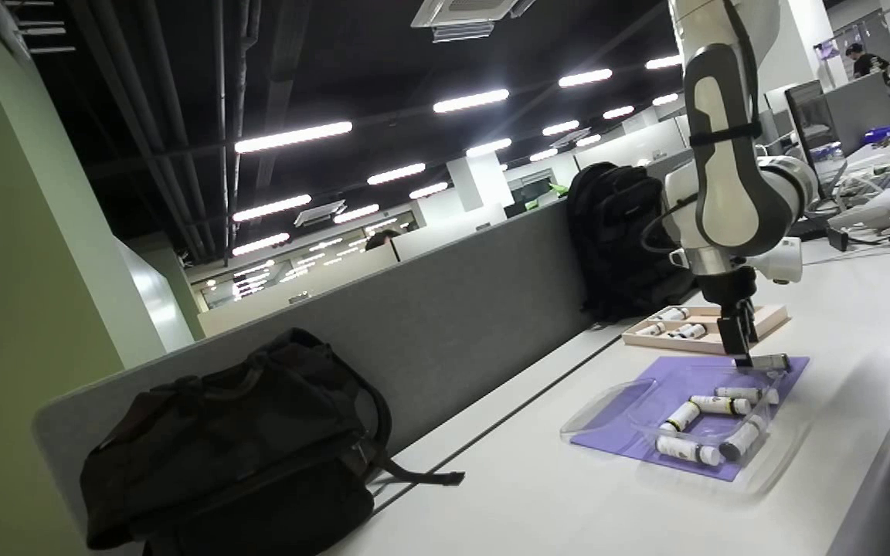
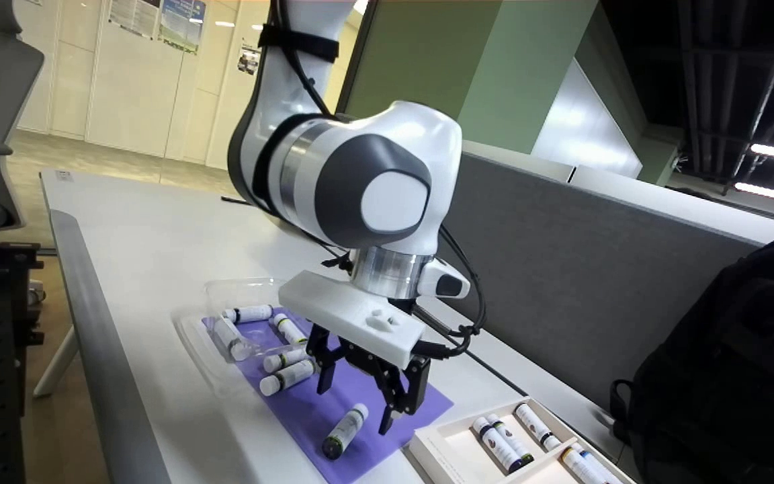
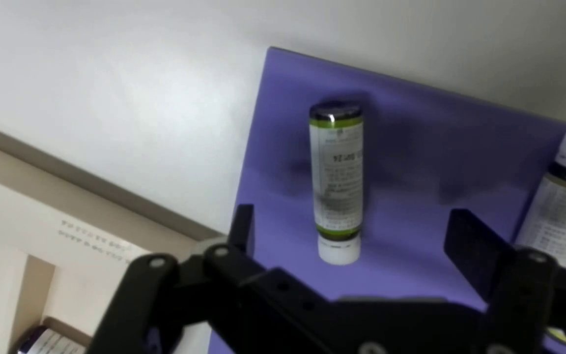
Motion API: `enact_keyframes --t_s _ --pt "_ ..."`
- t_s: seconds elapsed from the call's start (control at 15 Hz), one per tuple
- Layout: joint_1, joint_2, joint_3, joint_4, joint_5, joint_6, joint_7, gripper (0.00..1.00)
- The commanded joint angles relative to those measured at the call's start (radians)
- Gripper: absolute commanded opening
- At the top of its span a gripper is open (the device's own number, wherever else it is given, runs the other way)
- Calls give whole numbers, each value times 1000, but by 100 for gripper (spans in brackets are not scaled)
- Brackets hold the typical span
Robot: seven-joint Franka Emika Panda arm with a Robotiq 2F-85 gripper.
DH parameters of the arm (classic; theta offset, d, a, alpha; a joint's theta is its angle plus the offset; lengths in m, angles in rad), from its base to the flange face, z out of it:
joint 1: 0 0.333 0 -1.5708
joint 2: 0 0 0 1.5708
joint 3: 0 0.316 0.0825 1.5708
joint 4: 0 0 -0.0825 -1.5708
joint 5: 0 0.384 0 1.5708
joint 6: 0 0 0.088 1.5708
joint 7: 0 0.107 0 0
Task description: Pick the object and put it in the plastic box
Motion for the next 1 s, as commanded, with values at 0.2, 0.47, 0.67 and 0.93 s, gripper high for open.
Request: enact_keyframes --t_s 0.2,0.47,0.67,0.93 --pt "-2 61 -13 67 72 -65 23 45" --pt "46 52 -60 101 118 -174 76 20" --pt "121 31 -138 136 111 -316 155 5" --pt "214 -66 -223 144 48 -473 258 7"
